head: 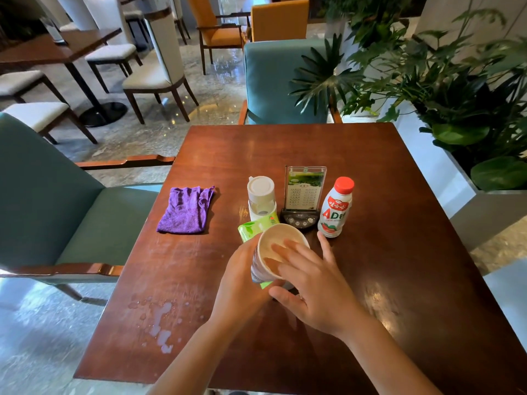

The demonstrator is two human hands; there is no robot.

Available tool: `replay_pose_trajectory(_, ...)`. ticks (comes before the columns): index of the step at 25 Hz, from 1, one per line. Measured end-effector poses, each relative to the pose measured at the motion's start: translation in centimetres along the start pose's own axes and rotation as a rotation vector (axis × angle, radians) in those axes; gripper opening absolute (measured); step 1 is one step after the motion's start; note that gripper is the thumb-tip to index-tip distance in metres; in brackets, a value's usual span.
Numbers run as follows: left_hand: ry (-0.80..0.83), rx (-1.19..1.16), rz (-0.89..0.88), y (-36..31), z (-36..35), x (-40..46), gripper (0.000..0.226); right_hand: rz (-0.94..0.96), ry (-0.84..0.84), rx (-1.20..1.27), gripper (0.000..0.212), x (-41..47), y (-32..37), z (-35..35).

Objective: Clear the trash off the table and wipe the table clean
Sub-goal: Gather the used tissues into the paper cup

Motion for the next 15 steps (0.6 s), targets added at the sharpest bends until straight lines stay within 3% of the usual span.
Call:
replay_pose_trajectory(3,0.124,0.086,0.113,1.2,-0.9,-0.1,0.056,0.02,0.0,0.022,0.052,0.1,-0.3,-0.4)
replay_pose_trajectory(6,0.033,0.059,0.095,1.1,-0.3,-0.2,0.061,0.006,-0.227,0.164,0.045,0.2,-1.5,0.2)
replay_pose_trajectory(8,-0.042,0.031,0.075,0.5,0.4,-0.1,0.069,-0.16,-0.467,0.195,0.036,0.7,-4.2,0.9)
replay_pose_trajectory(10,-0.083,-0.022,0.093,0.6,0.6,-0.3,0.074,-0.417,-0.562,0.174,0.032,1.9,-8.2,1.4)
replay_pose_trajectory(12,-0.094,-0.024,0.105,0.7,0.6,-0.6,0.075,-0.622,-0.412,0.04,0.045,3.5,-12.1,1.3)
replay_pose_trajectory(15,-0.097,-0.007,0.101,0.6,0.5,-0.8,0.075,-0.626,-0.121,-0.243,0.071,5.5,-15.7,0.5)
Point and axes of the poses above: each hand's wrist, its own x-axis towards the middle knuckle, its own z-axis out of the back of the hand, y = z × x, the point moved 2 cm from there along x, towards the middle knuckle, and after that the axes turned 7 degrees about -x, right-handed, at the moved point
